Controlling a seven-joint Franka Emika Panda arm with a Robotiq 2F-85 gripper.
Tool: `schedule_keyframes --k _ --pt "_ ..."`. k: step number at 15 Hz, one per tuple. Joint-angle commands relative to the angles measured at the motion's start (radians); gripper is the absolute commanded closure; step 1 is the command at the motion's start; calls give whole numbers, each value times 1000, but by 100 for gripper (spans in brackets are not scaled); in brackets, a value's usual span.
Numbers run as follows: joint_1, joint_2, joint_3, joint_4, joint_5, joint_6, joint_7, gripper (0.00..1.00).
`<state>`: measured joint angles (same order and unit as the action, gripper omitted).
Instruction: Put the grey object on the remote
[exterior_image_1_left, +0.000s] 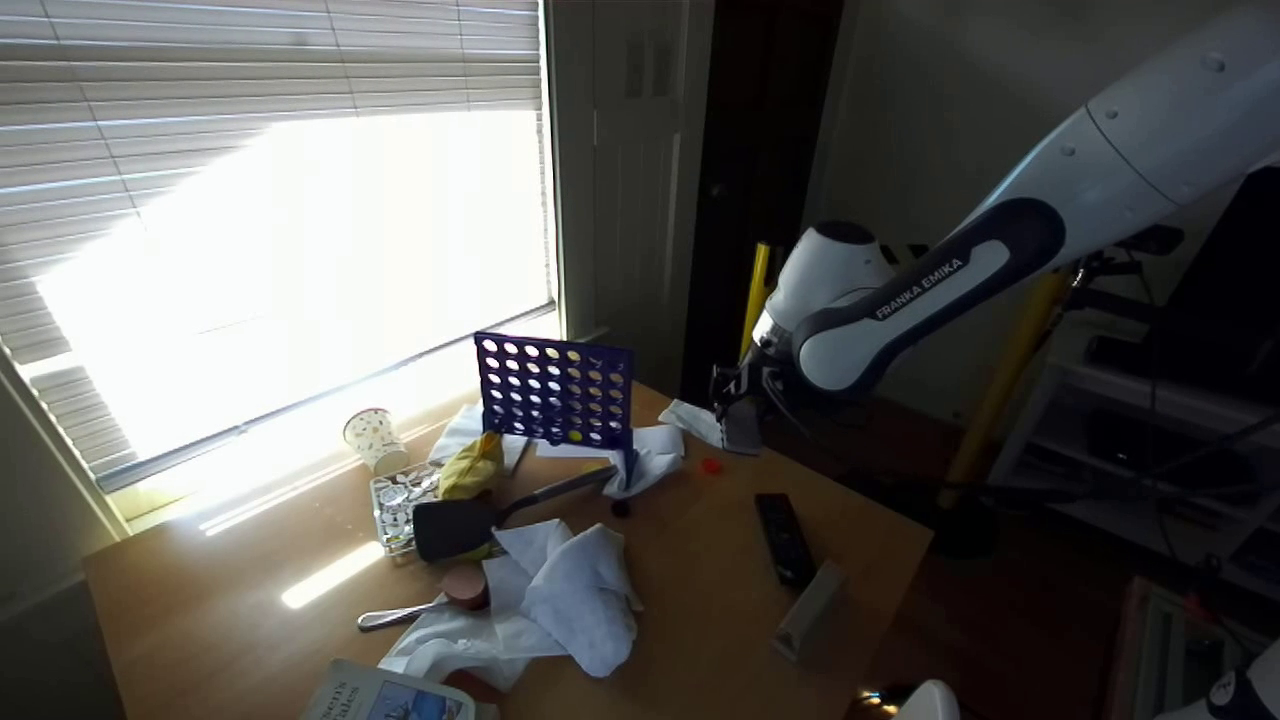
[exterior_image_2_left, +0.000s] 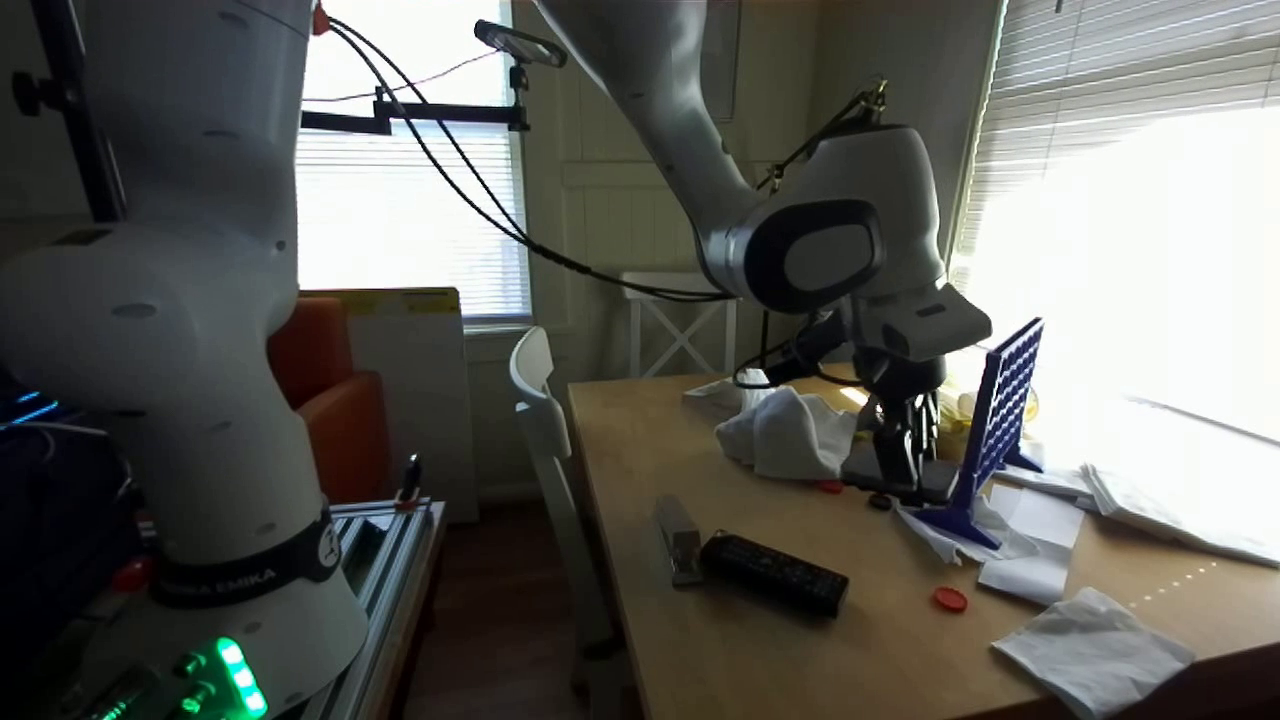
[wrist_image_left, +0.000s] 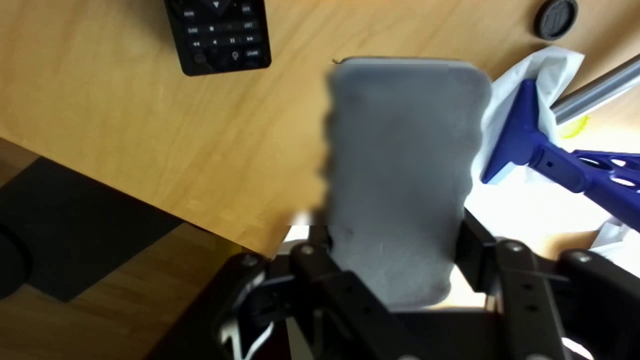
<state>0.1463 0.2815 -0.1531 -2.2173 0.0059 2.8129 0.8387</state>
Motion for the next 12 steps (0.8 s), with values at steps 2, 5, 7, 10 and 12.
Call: schedule_keyframes --k 2,5,7,10,12 --pt "10 -13 1 -82 -30 56 -2 64" --pt "19 -15 8 -132 -30 57 -8 64" --pt "24 -17 16 -163 -25 46 -17 64" --pt "41 -7 14 -196 -36 53 -13 64" --pt "54 2 8 -205 -47 56 -6 64"
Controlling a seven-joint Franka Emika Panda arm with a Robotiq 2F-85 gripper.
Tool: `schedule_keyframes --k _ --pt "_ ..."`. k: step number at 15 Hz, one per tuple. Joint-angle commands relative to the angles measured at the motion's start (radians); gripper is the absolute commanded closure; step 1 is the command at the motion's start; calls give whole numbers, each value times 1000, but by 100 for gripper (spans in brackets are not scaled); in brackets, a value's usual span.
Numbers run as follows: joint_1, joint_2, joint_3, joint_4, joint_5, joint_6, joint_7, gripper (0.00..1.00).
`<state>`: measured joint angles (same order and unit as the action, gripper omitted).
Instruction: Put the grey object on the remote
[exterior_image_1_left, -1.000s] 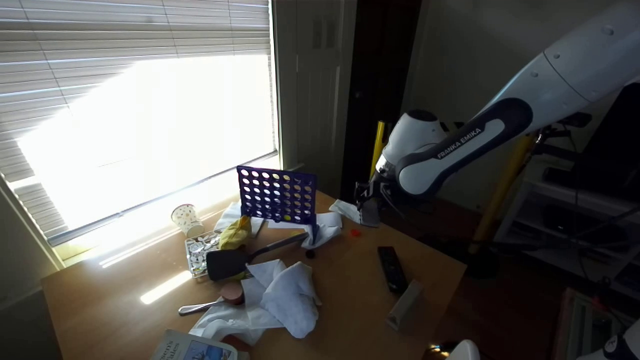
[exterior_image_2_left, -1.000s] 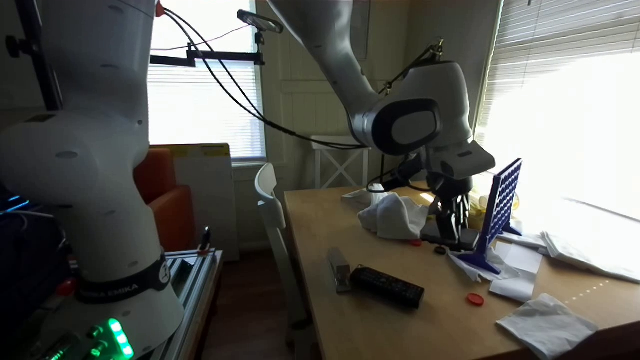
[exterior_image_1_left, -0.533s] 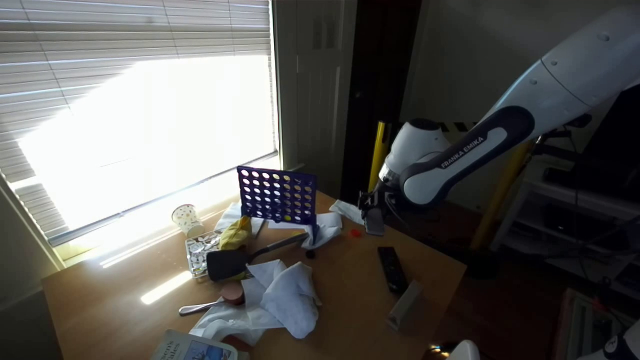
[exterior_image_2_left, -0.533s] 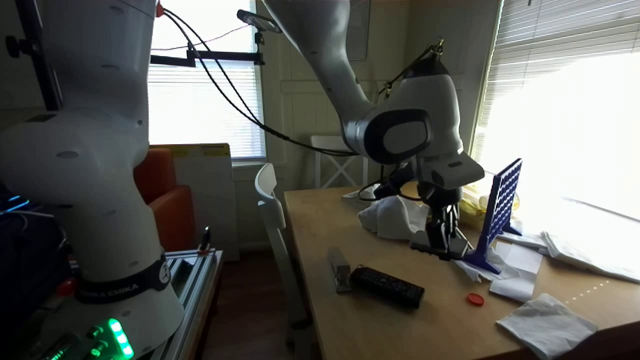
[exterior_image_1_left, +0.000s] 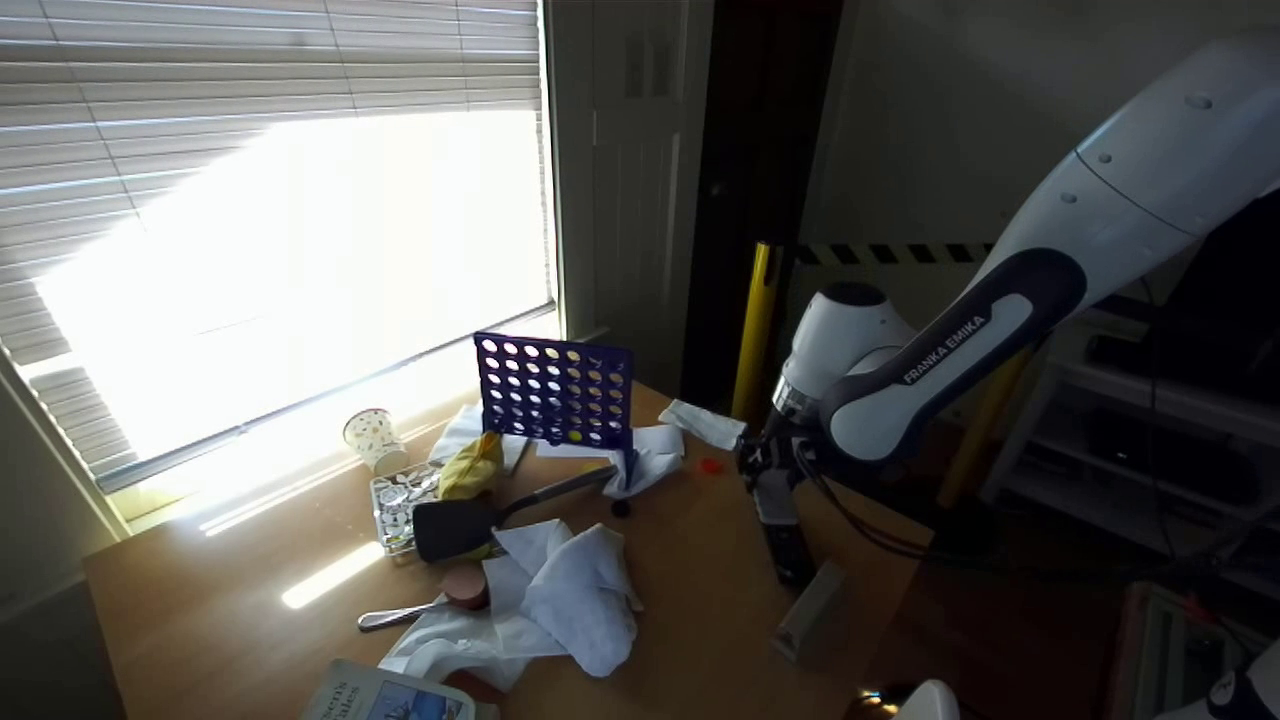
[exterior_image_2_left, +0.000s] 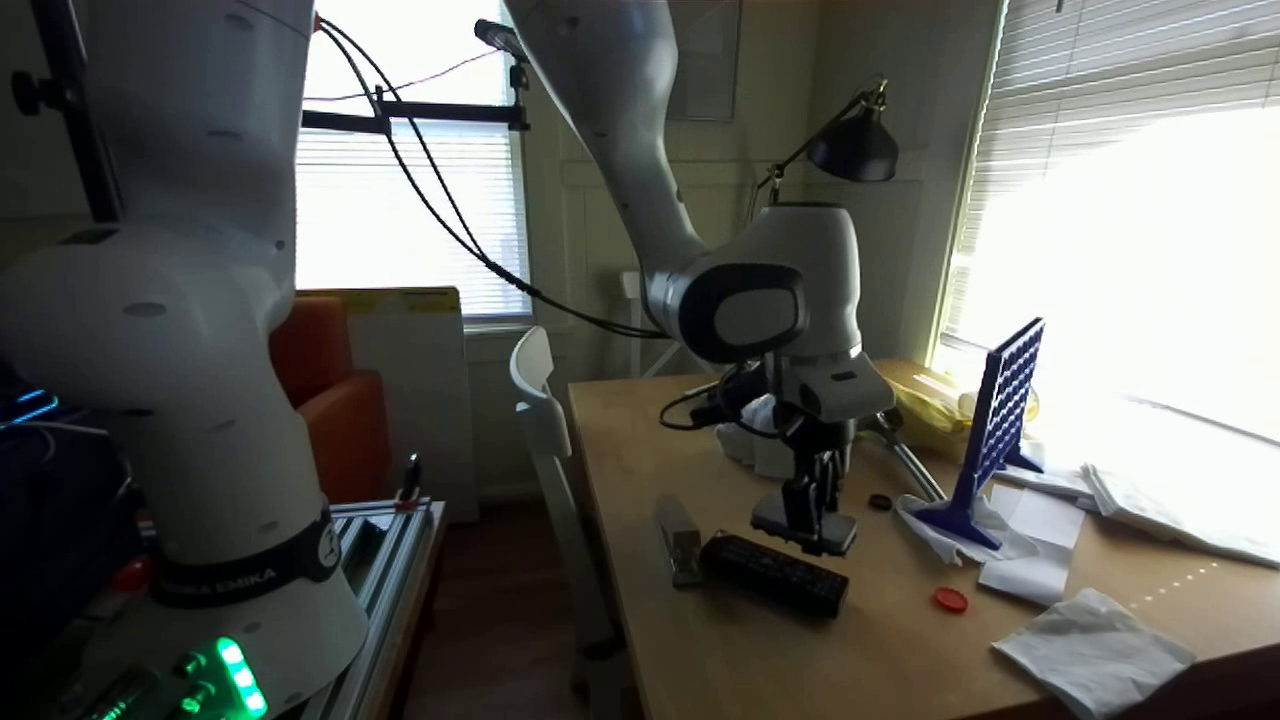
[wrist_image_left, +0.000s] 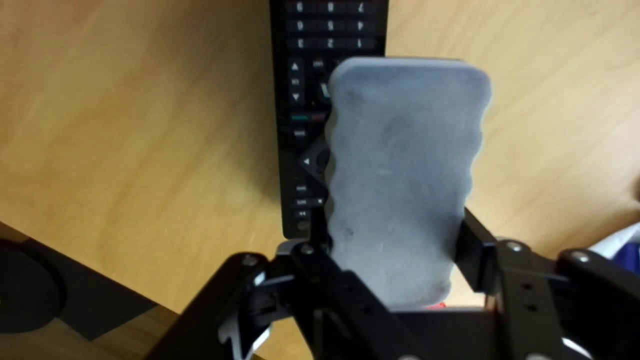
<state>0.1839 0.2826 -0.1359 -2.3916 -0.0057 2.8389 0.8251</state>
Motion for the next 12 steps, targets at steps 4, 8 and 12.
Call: schedule_keyframes --k 4,8,12 --pt "52 14 -54 -33 -100 6 57 64" --pt "44 33 -53 -32 -105 11 45 64" --pt "45 53 -48 -32 -90 28 46 64"
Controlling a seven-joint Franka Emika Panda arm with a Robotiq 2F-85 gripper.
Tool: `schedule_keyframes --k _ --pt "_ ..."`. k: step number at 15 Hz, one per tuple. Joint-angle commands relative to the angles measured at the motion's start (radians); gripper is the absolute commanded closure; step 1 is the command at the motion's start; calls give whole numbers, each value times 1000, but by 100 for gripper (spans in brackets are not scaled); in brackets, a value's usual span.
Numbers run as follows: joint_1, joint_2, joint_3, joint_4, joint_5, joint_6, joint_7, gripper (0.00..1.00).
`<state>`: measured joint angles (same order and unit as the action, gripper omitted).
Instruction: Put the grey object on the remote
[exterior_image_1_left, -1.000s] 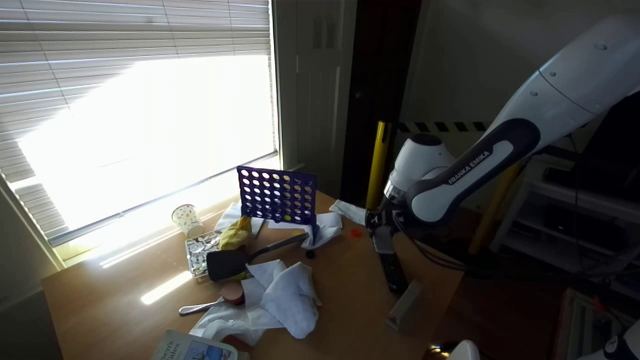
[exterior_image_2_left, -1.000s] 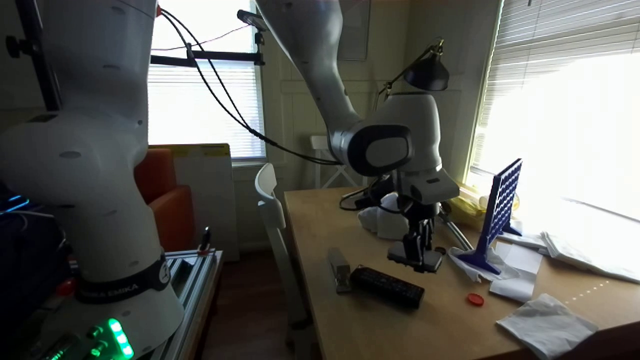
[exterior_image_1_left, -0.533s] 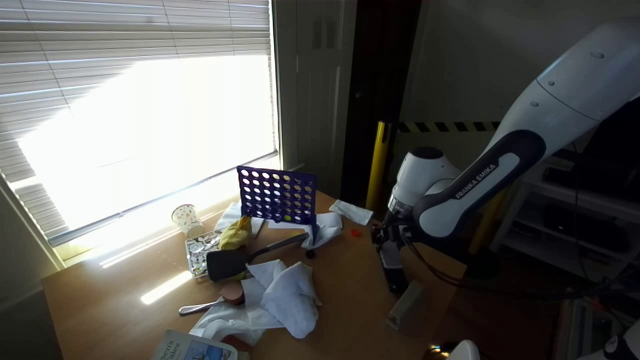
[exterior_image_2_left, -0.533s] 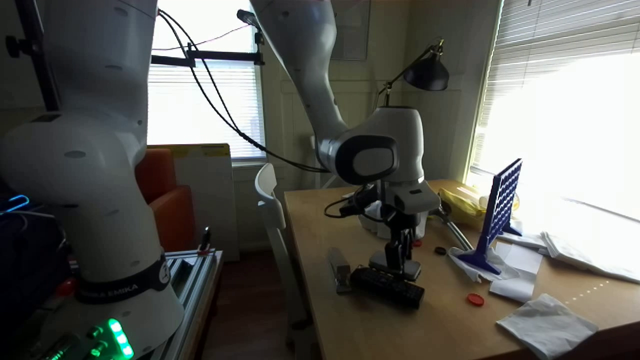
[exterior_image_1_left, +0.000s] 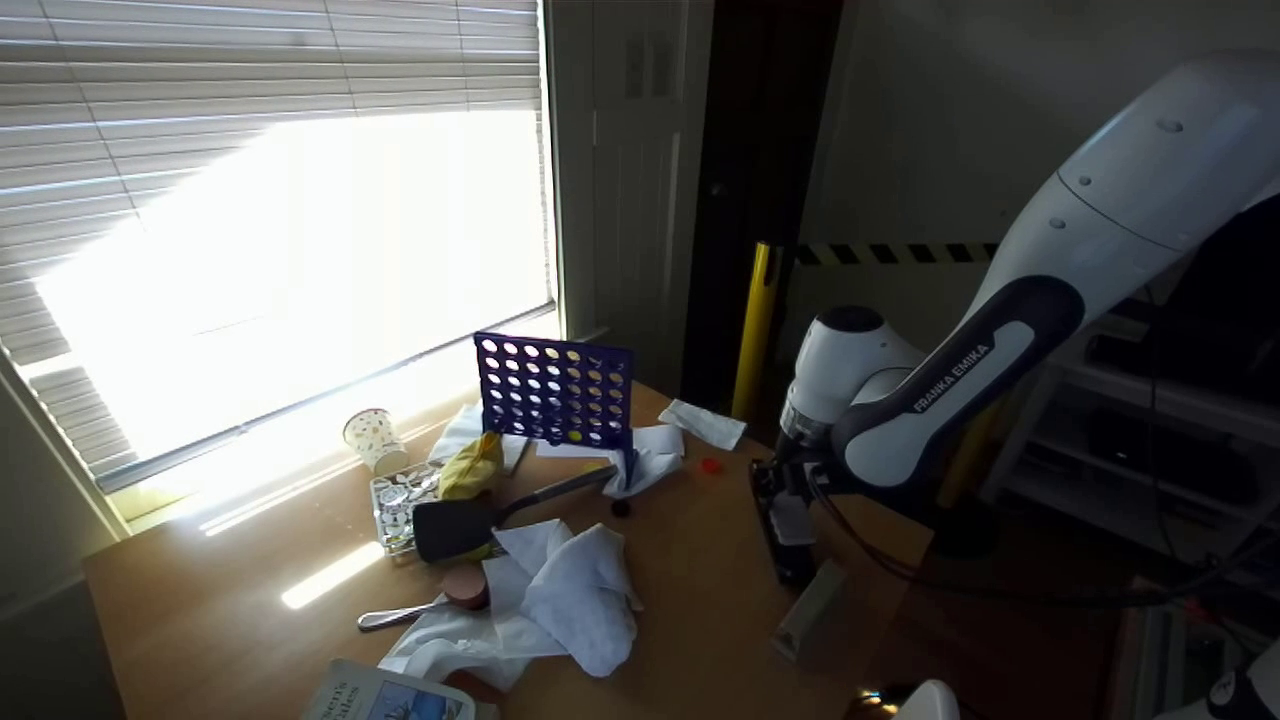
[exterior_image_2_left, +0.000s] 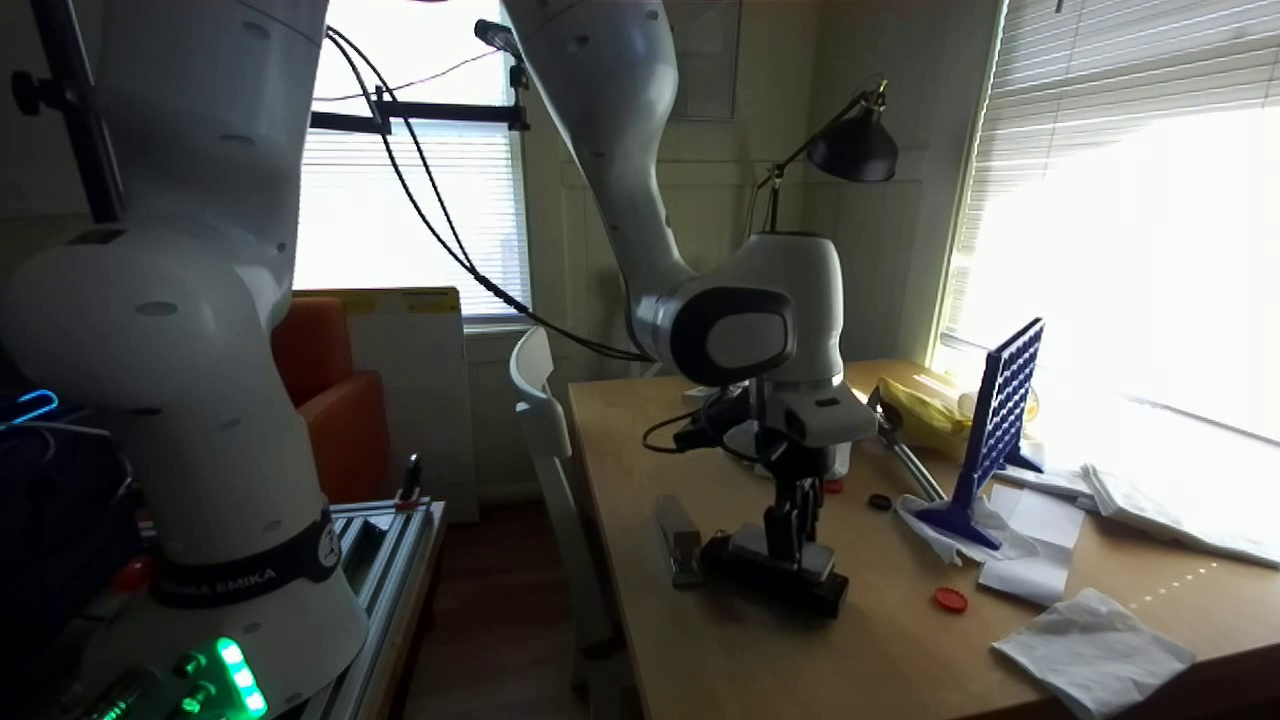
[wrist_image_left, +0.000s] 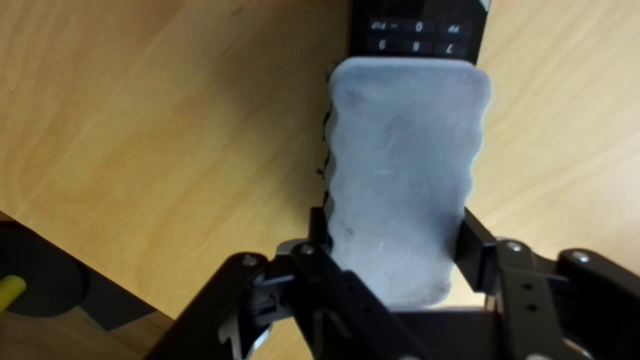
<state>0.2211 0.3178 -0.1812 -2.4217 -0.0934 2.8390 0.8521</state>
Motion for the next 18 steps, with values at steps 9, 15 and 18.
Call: schedule_keyframes --k 9,15,18 --pt "-4 -111 5 -39 19 -5 -2 0" --pt "-75 -380 91 -77 62 -302 -44 0" --pt "-110 -497 135 -102 17 -351 -156 0"
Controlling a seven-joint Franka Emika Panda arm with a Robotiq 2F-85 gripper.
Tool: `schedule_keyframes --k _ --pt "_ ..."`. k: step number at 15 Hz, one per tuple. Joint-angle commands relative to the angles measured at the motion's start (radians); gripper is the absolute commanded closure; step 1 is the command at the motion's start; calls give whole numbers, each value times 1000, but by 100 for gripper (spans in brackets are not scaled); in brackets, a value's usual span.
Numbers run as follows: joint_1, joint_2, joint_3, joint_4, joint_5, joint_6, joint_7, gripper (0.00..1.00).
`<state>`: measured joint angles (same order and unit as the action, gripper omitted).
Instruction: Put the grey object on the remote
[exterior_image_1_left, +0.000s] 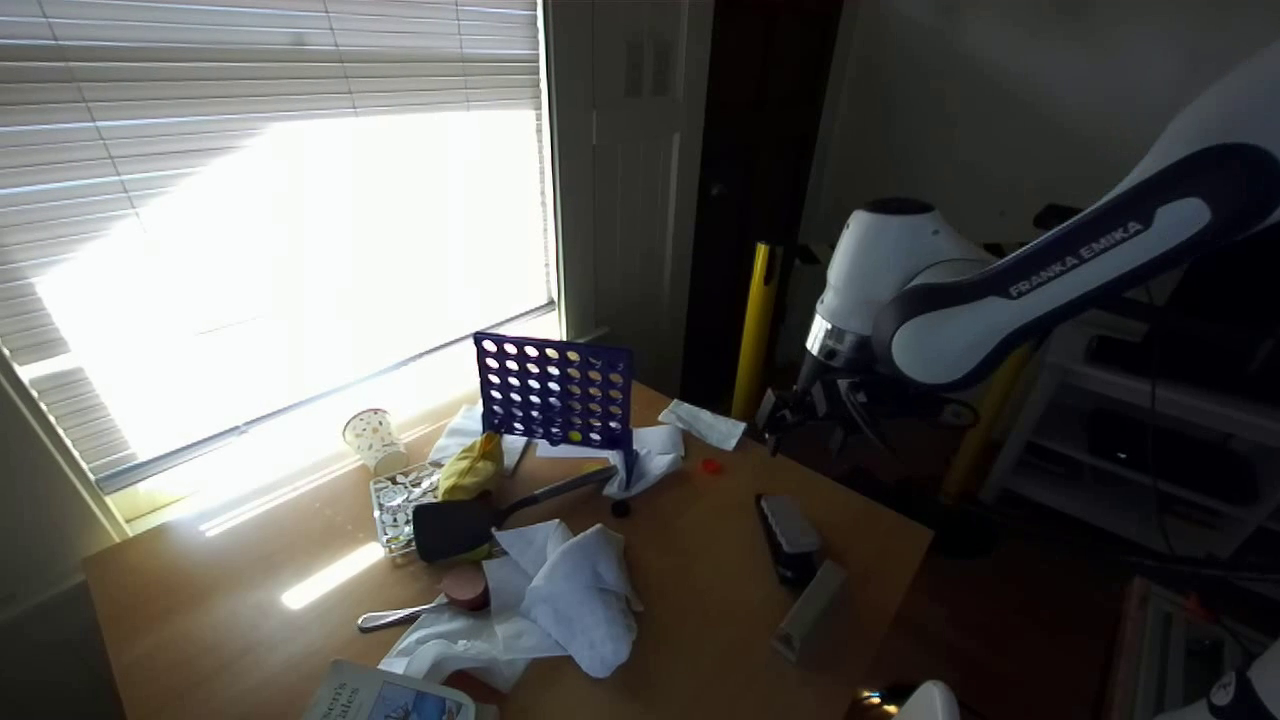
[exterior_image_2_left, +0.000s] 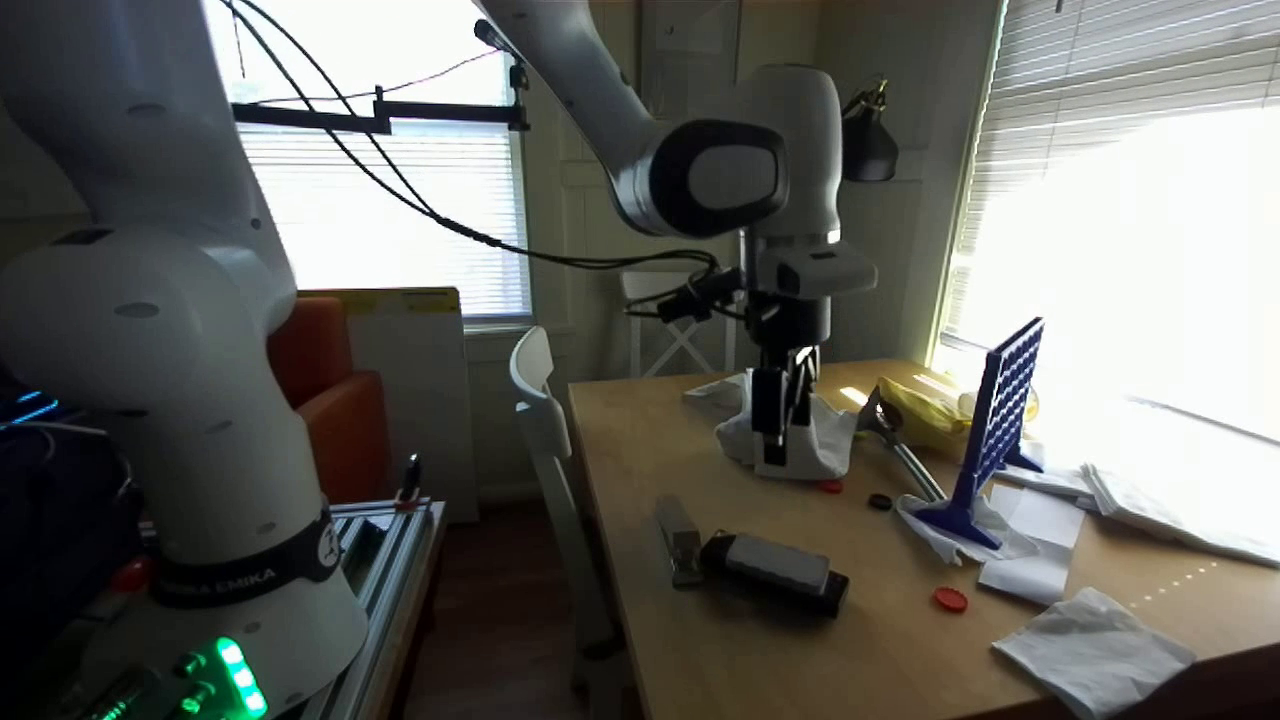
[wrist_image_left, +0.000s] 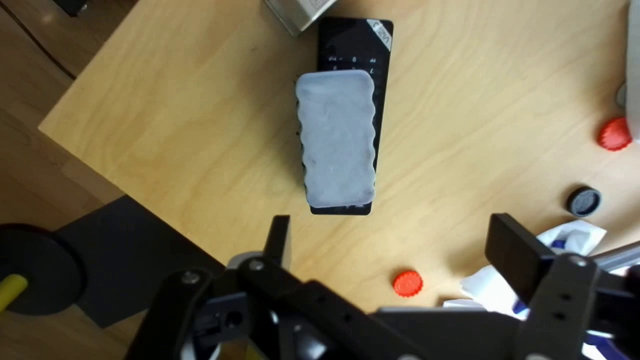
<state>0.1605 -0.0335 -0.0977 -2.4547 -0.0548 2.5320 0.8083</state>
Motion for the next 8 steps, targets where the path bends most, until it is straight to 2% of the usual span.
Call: schedule_keyframes --k 1,3,5,6,8 --pt "-63 -173 64 -73 -42 -52 -156 0" --pt "-84 -208 81 -70 -34 -85 -277 0" --pt "-84 -200 86 -93 18 -27 -417 0" --pt "-108 -179 112 -52 5 -56 -316 0" --pt "-109 -184 113 -65 9 -54 -379 0"
